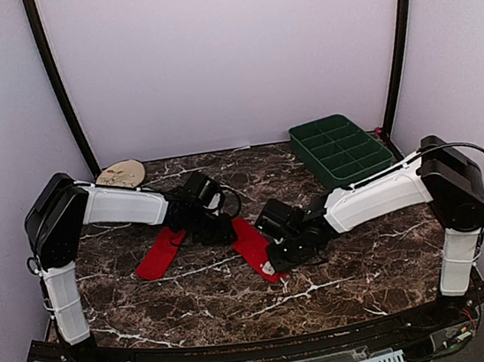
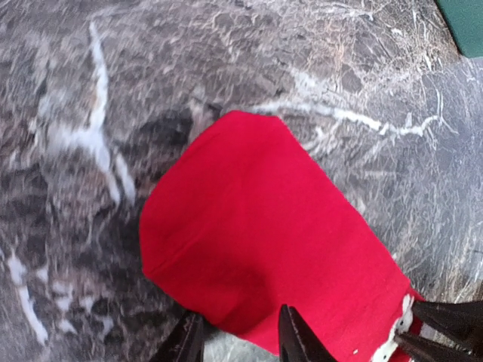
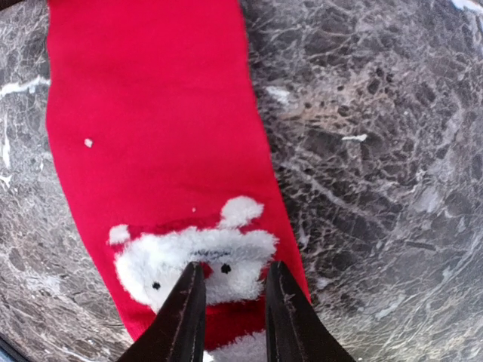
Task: Roll the socks
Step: Rotate the sock at the center of the board, then pick up the sock from the center of the board.
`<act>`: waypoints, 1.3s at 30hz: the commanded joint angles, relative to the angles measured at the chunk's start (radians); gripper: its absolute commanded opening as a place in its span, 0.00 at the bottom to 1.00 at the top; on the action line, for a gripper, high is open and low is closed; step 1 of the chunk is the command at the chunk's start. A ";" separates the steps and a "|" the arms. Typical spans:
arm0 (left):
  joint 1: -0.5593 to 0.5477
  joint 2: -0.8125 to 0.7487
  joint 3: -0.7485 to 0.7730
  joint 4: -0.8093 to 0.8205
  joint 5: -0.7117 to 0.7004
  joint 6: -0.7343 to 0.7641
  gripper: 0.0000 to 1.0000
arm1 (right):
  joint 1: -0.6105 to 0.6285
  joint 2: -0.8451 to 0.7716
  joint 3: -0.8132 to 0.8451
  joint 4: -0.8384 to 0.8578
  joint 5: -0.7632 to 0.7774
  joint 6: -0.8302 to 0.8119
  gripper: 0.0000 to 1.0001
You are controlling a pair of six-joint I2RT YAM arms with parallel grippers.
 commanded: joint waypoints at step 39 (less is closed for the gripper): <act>0.052 -0.311 -0.178 0.032 0.064 0.020 0.60 | 0.218 -0.057 0.117 -0.119 0.071 -0.331 0.50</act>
